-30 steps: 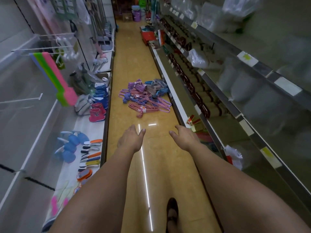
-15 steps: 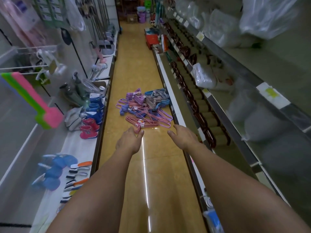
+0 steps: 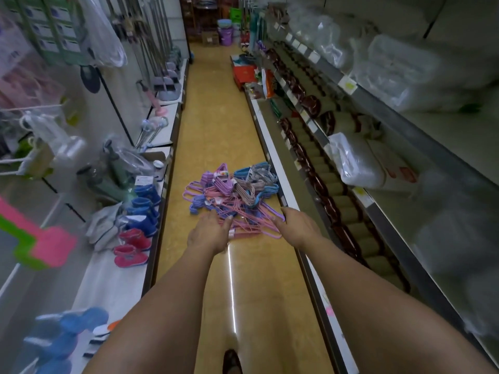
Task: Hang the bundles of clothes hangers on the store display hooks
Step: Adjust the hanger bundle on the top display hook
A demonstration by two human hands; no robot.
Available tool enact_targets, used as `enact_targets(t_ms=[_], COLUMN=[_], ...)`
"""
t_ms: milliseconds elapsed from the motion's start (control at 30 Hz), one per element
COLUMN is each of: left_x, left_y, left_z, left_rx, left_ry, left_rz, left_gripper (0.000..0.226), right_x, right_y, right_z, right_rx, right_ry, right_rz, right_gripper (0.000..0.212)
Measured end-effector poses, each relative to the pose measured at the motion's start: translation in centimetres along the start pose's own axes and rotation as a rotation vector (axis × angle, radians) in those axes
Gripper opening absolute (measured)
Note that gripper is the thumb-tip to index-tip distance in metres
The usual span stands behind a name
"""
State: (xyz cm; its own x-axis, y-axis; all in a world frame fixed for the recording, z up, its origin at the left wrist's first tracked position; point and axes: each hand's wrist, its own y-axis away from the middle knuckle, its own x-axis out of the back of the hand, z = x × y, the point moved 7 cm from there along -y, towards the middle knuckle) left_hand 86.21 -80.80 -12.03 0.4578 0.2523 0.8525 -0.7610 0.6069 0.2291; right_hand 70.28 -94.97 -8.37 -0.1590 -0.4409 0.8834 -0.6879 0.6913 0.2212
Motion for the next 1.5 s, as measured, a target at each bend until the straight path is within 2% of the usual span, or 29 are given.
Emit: enact_targets(t_ms=[200, 500, 867, 1000, 1167, 1367, 1500], left_x=[1.8, 2.5, 2.4, 0.4, -3.1, -10.8, -17.2], left_y=[-10.9, -21.7, -37.9, -43.3, -49.0, -55.2, -59.5], left_z=[-0.6, -0.6, 2.0, 3.9, 5.0, 2.1, 0.0], left_rx=[0.003, 0.024, 0.097, 0.159, 0.147, 0.189, 0.154], left_ry=[0.034, 0.010, 0.010, 0.037, 0.043, 0.004, -0.007], left_rz=[-0.021, -0.060, -0.066, -0.106, -0.124, -0.213, -0.268], left_gripper=[0.064, 0.059, 0.065, 0.066, 0.063, 0.068, 0.064], right_x=[1.1, 0.6, 1.6, 1.8, 0.1, -7.2, -13.5], right_y=[-8.9, -21.0, -40.7, -47.3, -54.1, -60.5, -64.3], right_z=[-3.3, -4.3, -4.1, -2.2, 0.3, 4.1, 7.1], right_rx=[-0.038, -0.067, 0.027, 0.012, -0.011, -0.043, -0.077], right_ry=[-0.041, -0.021, 0.002, -0.010, -0.010, -0.039, -0.070], right_rz=[0.001, -0.030, -0.123, -0.154, -0.197, -0.249, -0.258], right_gripper=[0.044, 0.045, 0.049, 0.046, 0.053, 0.039, 0.036])
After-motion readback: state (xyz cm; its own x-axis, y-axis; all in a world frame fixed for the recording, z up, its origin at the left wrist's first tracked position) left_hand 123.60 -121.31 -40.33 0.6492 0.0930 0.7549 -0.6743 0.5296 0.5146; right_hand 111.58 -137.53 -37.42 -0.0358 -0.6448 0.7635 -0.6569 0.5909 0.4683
